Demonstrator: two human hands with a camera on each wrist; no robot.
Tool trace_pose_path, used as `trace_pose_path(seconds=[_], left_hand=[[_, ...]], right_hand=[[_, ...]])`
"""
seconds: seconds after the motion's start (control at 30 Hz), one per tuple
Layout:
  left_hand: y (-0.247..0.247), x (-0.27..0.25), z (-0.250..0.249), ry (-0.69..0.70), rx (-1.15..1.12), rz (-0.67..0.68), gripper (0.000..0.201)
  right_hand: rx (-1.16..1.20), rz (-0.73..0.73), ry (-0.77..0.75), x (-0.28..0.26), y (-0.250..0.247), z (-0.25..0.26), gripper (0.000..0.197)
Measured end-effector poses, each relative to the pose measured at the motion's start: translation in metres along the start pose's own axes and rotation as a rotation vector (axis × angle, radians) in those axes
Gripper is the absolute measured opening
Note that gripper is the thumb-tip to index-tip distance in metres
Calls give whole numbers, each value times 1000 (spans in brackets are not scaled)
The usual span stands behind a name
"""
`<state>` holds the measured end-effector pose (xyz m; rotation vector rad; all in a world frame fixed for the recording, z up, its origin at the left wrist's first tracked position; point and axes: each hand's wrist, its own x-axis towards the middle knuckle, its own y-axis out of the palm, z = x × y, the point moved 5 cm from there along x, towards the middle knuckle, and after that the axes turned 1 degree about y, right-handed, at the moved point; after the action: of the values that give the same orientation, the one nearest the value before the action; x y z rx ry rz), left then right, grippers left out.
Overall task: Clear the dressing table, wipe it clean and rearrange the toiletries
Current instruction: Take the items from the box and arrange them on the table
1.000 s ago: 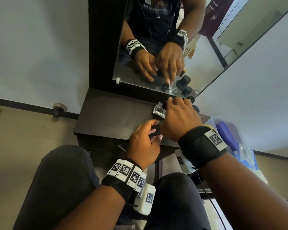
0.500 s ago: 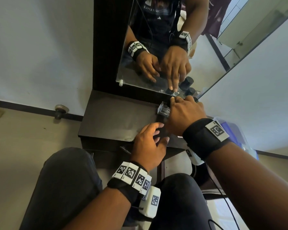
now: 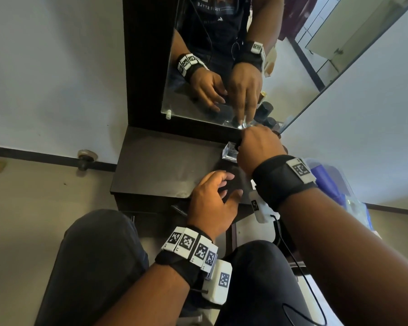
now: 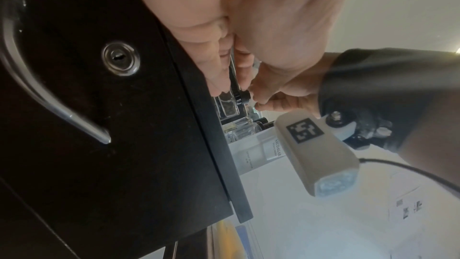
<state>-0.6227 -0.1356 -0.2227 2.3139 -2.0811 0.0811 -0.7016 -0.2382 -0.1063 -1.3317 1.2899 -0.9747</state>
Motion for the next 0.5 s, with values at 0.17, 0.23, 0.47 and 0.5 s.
trace_pose_path(seconds=[0.17, 0.23, 0.47, 0.5], left_hand=[[0, 0, -2, -13, 6, 6, 31], [0, 0, -1, -18, 8, 17, 32], [2, 1, 0, -18, -35, 27, 31], [0, 1, 1, -17, -54, 26, 31]], right_hand=[[55, -7, 52, 17, -3, -3, 24], [67, -3, 64, 19, -2, -4, 25], [129, -94, 72, 2, -16, -9, 22], [155, -149, 58, -6, -21, -9, 23]])
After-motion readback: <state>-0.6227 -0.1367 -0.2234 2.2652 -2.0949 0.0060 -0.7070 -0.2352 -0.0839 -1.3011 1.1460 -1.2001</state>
